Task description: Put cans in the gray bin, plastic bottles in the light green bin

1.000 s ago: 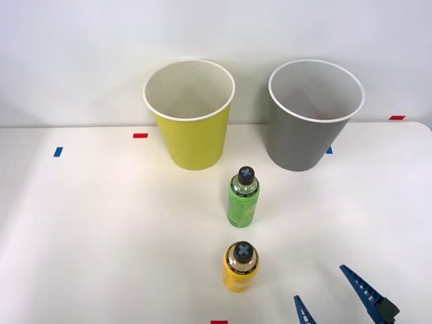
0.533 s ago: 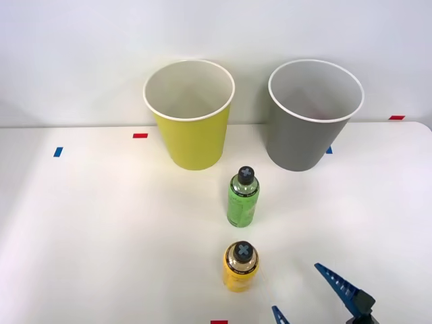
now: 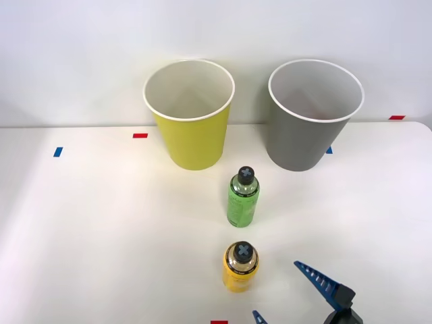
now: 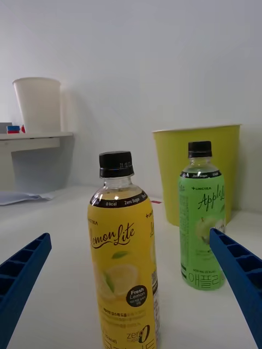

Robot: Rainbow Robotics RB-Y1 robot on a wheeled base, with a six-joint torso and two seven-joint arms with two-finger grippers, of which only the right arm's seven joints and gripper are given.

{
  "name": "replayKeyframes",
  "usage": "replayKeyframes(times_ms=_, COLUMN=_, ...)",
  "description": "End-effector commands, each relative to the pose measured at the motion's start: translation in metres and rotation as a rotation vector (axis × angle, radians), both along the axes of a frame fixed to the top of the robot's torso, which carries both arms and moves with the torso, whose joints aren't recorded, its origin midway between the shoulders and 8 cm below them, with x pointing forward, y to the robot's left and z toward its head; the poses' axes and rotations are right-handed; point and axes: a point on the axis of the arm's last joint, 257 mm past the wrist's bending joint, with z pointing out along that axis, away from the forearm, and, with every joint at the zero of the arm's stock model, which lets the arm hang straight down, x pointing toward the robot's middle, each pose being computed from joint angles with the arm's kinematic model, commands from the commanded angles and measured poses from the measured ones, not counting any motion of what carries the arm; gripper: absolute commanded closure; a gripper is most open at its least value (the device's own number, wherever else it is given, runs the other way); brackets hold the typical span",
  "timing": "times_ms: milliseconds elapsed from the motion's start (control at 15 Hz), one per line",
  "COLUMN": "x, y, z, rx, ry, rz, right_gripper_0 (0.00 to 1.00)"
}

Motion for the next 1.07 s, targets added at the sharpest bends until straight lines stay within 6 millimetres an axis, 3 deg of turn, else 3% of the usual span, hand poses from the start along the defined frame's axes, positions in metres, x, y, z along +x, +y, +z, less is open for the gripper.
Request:
replayKeyframes(times_ms=67, x=0.012, y=0.019, z=-0.004, rx=-0.006, ry=0.014, rz=0.007, right_gripper_0=0.00)
replayKeyframes(times_ms=467, x=0.043, y=0.061, z=0.001, rx=-0.003, ry=0.023, rz=0.011, right_gripper_0=0.00)
replayKeyframes(times_ms=867, x=0.067, y=0.073, z=-0.019, rx=-0.029, ry=0.008, rz=-0.013, right_gripper_0=0.00)
replayKeyframes(times_ms=1067, x=0.072, y=0.081, z=-0.014, rx=-0.010, ry=0.000, rz=-0.019, right_gripper_0=0.00)
